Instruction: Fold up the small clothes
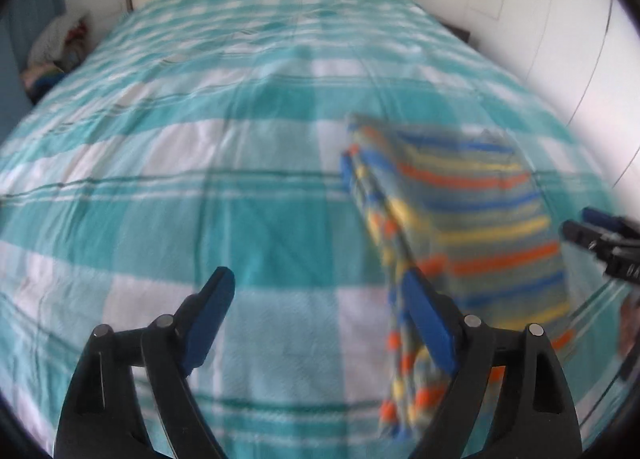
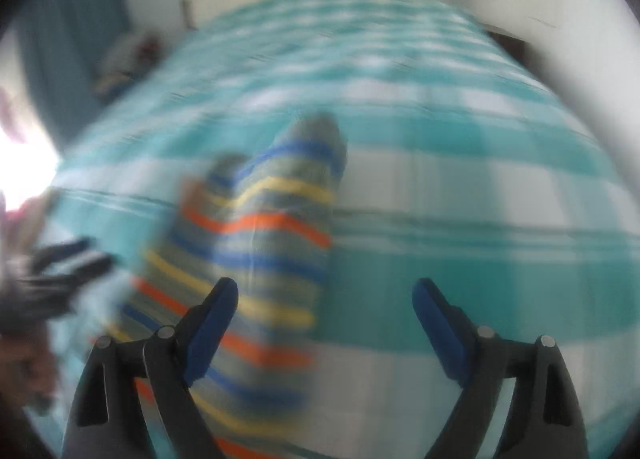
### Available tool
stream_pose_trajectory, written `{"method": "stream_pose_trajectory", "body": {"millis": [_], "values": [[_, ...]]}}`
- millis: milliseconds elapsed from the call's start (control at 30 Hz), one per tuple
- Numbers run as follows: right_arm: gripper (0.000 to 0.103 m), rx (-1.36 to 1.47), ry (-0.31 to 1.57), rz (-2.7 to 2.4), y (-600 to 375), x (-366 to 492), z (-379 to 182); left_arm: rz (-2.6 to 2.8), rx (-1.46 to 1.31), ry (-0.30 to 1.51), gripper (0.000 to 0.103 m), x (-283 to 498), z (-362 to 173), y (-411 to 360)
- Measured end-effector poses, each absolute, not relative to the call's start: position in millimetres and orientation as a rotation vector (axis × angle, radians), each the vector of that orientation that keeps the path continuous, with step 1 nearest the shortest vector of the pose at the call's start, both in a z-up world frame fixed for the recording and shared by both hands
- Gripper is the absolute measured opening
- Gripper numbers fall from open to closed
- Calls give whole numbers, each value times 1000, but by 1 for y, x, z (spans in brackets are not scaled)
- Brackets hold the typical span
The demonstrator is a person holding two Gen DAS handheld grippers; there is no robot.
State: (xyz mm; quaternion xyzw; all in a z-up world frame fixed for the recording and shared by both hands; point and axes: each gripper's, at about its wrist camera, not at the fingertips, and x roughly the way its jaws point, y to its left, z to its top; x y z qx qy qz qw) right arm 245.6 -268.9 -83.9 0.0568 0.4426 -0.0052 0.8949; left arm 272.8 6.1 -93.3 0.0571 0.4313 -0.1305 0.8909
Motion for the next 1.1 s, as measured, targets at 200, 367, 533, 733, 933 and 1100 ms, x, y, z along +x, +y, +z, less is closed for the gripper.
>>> {"method": "stream_pose_trajectory", "body": {"millis": [200, 367, 533, 733, 933, 1100], "values": [[92, 60, 859, -34, -284, 154, -74, -171, 234, 694, 100, 182, -61, 9], [94, 17, 768, 61, -256, 100, -32, -150, 96, 714, 101, 131, -18, 22], [96, -30, 731, 117, -218, 53, -3, -35, 71, 691, 101, 85, 5, 24], [99, 25, 775, 128, -203, 8, 2, 18, 117, 705, 102, 40, 12, 17], [102, -15, 791, 85, -191, -24, 11, -17, 147, 750, 102, 15, 9, 12], [102, -50, 790, 72, -181, -36, 16, -59, 127, 770, 103, 4, 9, 9]]}}
